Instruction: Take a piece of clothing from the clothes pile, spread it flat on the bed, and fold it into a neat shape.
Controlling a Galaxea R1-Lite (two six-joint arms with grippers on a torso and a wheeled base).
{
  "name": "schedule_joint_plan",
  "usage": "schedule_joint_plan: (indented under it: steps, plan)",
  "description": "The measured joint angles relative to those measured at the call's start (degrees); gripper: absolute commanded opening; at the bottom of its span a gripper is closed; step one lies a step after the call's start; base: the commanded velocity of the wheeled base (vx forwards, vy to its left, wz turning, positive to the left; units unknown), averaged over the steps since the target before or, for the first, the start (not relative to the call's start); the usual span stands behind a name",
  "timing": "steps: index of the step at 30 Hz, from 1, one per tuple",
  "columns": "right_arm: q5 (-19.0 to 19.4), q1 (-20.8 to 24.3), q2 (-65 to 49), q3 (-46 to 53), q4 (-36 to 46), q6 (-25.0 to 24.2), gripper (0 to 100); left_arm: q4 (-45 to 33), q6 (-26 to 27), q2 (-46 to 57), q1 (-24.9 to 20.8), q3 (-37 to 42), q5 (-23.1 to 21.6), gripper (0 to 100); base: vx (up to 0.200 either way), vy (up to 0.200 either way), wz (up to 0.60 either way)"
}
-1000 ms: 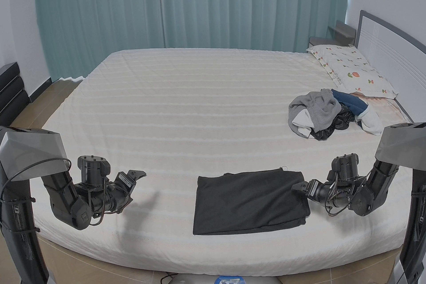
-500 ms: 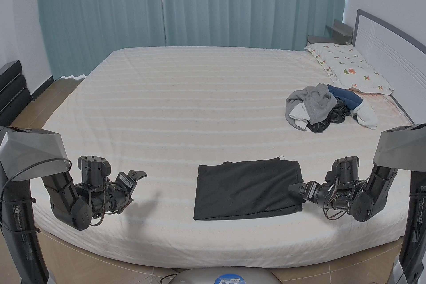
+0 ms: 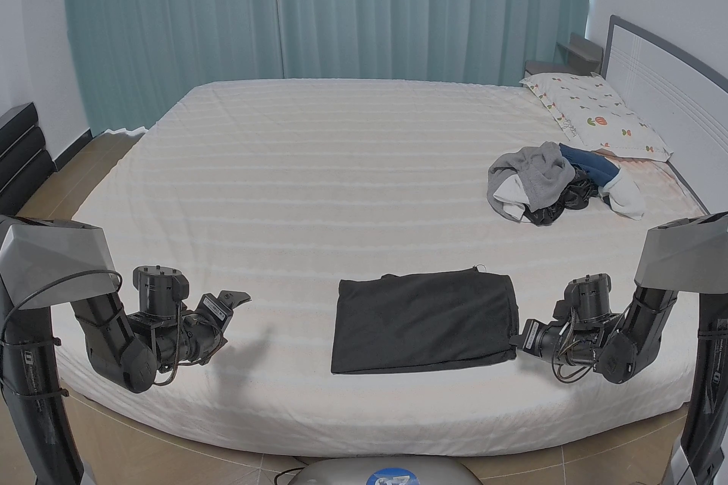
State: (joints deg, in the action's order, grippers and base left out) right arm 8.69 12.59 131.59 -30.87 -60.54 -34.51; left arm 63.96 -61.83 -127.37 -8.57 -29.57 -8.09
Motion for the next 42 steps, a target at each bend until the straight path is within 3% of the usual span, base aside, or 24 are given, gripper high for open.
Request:
schedule_joint_plan:
  steps: [7,16,17,22,28,35,42]
  plan:
    - [-0.1,-0.6,-1.6,3.0,0.0,4.2,0,0.0,-0.2,0.0,0.0,0.0,0.0,100,0.0,0.0,0.0]
    - [-0.4,-1.4,-2.1,4.3,0.0,5.4,0,0.0,-0.2,0.0,0.0,-0.1,0.0,100,0.0,0.0,0.0]
    - [-0.4,-1.4,-2.1,4.3,0.0,5.7,100,0.0,-0.2,0.0,0.0,-0.1,0.0,100,0.0,0.0,0.0]
    - [-0.4,-1.4,-1.8,4.9,-0.5,7.6,100,0.0,-0.2,0.0,0.0,0.0,0.0,100,0.0,0.0,0.0]
    - [-0.3,-2.0,-2.5,3.5,-0.6,6.5,100,0.0,-0.2,0.0,0.0,-0.1,0.1,100,0.0,0.0,0.0]
    - [-1.5,-2.2,-2.4,-3.4,0.4,-2.9,100,0.0,-0.3,0.0,0.1,-0.2,0.1,100,0.171,0.0,0.0]
    - [-3.3,-1.9,1.8,-12.0,2.3,-10.9,100,0.0,-0.1,0.0,0.1,-0.2,0.1,100,0.0,0.0,0.0]
